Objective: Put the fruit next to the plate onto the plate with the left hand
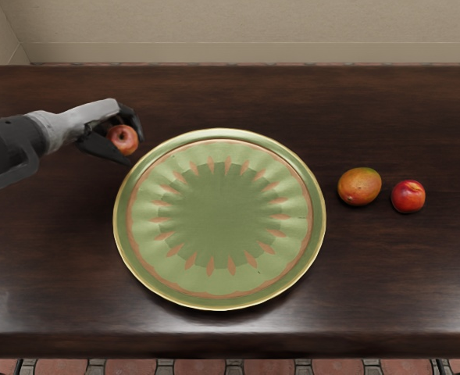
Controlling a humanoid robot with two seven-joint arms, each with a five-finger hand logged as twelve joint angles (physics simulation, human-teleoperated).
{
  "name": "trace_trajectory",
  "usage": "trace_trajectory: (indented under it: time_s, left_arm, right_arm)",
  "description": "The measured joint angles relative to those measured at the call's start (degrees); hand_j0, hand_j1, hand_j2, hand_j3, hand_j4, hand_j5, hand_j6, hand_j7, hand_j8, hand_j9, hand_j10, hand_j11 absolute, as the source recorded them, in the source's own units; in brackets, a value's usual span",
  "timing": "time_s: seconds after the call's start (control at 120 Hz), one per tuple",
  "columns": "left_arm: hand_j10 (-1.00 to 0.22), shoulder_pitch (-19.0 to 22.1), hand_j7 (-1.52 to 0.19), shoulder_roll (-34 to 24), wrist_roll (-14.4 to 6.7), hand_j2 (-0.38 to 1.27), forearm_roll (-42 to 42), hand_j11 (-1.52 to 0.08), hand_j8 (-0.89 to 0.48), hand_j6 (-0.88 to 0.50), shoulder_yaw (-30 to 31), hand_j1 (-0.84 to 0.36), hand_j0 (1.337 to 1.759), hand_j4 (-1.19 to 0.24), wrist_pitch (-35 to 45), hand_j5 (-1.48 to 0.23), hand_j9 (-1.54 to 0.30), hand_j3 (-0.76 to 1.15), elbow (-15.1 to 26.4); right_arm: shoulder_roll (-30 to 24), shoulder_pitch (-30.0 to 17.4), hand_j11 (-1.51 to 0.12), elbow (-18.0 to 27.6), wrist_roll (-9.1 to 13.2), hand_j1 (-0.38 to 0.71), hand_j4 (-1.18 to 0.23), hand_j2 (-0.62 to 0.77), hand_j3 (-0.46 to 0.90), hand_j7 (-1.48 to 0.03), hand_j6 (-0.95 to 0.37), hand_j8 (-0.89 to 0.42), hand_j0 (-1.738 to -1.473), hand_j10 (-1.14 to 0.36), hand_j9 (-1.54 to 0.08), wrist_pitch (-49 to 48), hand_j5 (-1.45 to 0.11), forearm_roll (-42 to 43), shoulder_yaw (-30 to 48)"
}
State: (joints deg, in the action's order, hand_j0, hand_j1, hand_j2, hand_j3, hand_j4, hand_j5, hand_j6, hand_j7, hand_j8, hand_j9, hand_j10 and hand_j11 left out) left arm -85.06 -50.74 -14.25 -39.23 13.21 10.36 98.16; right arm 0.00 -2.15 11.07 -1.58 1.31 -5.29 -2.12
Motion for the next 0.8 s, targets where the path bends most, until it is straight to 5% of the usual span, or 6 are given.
trace_trajectory:
  time_s: [0.317, 0.8]
  left_arm:
    - [-0.84, -3.0, -1.15, 4.8, 4.5, 0.33, 8.6, -1.18, -0.33, -0.25, -4.0, -0.48, 1.637, -0.51, -16.4, -1.1, -1.18, 0.0, 0.1]
    - [-0.84, -2.4, -1.13, 15.9, 3.7, 0.37, 0.5, -1.19, -0.3, -0.24, -0.2, -0.52, 1.635, -0.49, -13.9, -1.1, -1.19, 0.0, -0.2]
  right_arm:
    - [0.0, 0.0, -0.04, 0.0, 0.0, -0.31, -0.03, -0.01, 0.0, -0.04, -0.03, -0.03, -1.658, -0.03, -0.04, 0.0, -0.04, 0.0, 0.0]
    - [0.0, 0.0, -0.04, 0.0, 0.0, -0.31, -0.03, -0.01, 0.0, -0.04, -0.03, -0.03, -1.658, -0.03, -0.04, 0.0, -0.04, 0.0, 0.0]
